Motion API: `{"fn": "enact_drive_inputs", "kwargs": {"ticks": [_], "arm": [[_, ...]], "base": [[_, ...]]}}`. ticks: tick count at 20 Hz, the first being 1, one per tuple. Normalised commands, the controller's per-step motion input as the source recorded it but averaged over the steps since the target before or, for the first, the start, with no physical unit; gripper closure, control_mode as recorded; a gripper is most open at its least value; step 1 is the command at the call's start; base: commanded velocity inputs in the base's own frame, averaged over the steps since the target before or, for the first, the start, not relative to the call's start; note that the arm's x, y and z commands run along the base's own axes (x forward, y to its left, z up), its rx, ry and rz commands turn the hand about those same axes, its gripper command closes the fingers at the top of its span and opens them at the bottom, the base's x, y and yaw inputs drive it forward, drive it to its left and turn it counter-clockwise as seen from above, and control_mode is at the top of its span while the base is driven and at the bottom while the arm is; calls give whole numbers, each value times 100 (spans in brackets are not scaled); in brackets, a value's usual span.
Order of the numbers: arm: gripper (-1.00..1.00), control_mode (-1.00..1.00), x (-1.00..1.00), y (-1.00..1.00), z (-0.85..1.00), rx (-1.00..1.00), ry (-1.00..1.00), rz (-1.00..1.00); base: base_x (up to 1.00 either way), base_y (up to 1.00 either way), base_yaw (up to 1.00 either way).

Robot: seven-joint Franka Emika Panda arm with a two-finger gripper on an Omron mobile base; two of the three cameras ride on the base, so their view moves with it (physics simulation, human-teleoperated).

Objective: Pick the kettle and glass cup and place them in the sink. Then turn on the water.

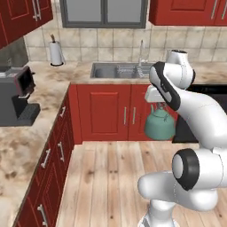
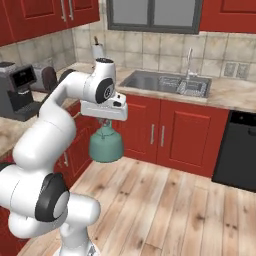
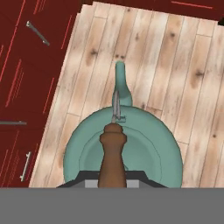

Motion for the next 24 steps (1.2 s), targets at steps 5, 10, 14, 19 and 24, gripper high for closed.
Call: {"fn": "enact_drive_inputs", "kwargs": {"ticks": [5,10,14,19,24], "arm": [[100,100,0,0,0,0,0,0],[100,100,0,0,0,0,0,0],[100,100,0,0,0,0,0,0],[100,100,0,0,0,0,0,0],[100,100,0,0,0,0,0,0]], "base": [[38,-11,-36],[48,-8,-20],[64,-12,-9],[71,-13,-1],[85,-12,0]]}}
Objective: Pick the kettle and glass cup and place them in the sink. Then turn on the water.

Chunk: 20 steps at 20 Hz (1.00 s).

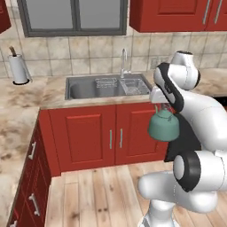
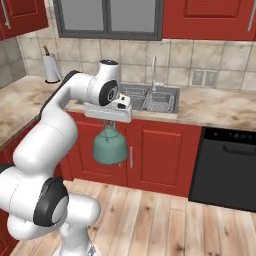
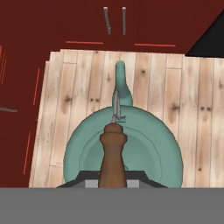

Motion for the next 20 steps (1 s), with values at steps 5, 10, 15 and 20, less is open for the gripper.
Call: {"fn": "enact_drive_inputs", "kwargs": {"ticks": [5,10,15,20], "arm": [[100,100,0,0,0,0,0,0],[100,100,0,0,0,0,0,0],[100,100,0,0,0,0,0,0],[100,100,0,0,0,0,0,0]], "base": [[72,-22,0],[55,-32,0],[36,-39,-12],[40,-41,-18]]}}
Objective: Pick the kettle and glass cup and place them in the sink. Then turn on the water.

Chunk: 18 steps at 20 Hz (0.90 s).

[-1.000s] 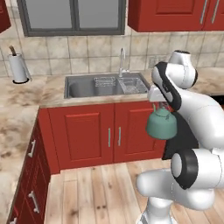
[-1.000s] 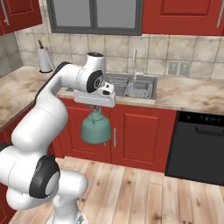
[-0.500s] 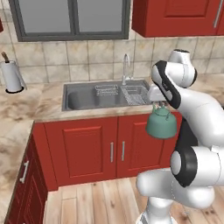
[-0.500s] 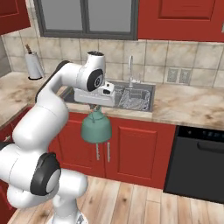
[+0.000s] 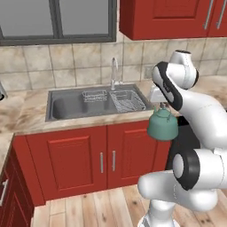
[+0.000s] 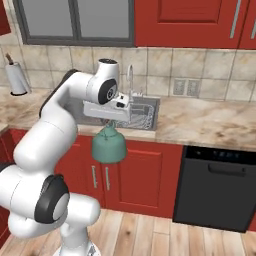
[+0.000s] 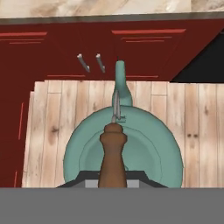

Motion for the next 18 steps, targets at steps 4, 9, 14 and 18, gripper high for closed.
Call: {"fn": "enact_drive_inputs", "kwargs": {"ticks": [4,9,14,18], "arm": [[100,100,0,0,0,0,0,0],[100,100,0,0,0,0,0,0],[100,100,0,0,0,0,0,0],[100,100,0,0,0,0,0,0]], "base": [[49,-24,-17],[67,-4,-10],[68,0,-6],[58,-1,-1]]}}
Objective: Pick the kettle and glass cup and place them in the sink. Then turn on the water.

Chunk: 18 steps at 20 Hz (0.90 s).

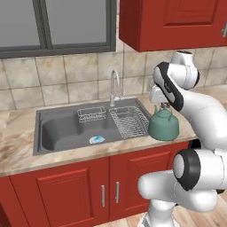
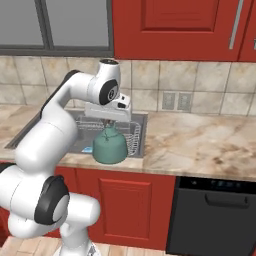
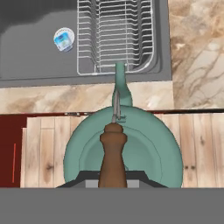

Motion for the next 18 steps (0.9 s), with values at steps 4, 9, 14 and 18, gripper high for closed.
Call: {"fn": "enact_drive_inputs", "kwargs": {"ticks": [4,9,14,18], "arm": [[100,100,0,0,0,0,0,0],[100,100,0,0,0,0,0,0],[100,100,0,0,0,0,0,0],[100,100,0,0,0,0,0,0]], "base": [[56,-6,0],[43,-5,0],[41,-4,0],[37,-1,0]]}}
